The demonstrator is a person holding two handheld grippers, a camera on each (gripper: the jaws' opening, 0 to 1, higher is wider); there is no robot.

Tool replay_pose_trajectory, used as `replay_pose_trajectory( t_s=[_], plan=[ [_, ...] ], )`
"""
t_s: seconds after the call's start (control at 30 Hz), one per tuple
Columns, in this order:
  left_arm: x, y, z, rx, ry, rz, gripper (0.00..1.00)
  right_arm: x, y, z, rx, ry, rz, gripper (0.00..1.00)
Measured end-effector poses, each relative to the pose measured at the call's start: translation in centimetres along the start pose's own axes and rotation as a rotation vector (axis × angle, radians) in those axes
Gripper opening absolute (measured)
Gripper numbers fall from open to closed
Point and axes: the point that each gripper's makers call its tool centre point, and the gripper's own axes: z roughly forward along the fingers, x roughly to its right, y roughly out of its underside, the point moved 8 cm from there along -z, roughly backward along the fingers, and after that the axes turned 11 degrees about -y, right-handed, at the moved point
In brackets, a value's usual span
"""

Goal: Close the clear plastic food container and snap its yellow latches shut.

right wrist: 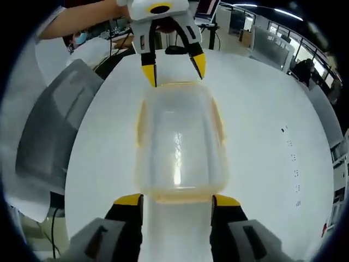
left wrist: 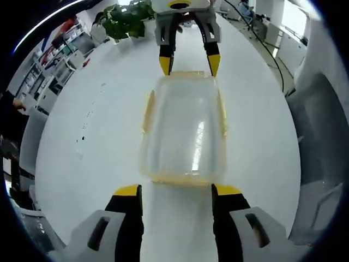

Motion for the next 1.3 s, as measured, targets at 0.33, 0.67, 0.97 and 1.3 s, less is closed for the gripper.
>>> replay_pose_trajectory(
  t_s=[0.33,0.67,0.97,1.3],
  plan=[
    [0.5,0.3,-0.1,-0.013,0.001,-0.032,0.44,-0.1,0.1,-0.8,0.003,0.021,0.01,0.48],
    [-0.3,0.3,-0.9,0.027,-0.037,-0.188,0.43,-0.4,-0.6,-1.9,0.12,0.078,0.146,0.47],
    [-0.2,0.5,-1.1,0.049,-0.089,-0.395,0.43,-0.5,-0.8,-1.7,0.199,0.112,0.301,0.47],
    [0.3,-0.3,-1.0,0.05,-0.137,-0.617,0.42,-0.4,-1.3,-1.6,0.262,0.176,0.416,0.47]
  ],
)
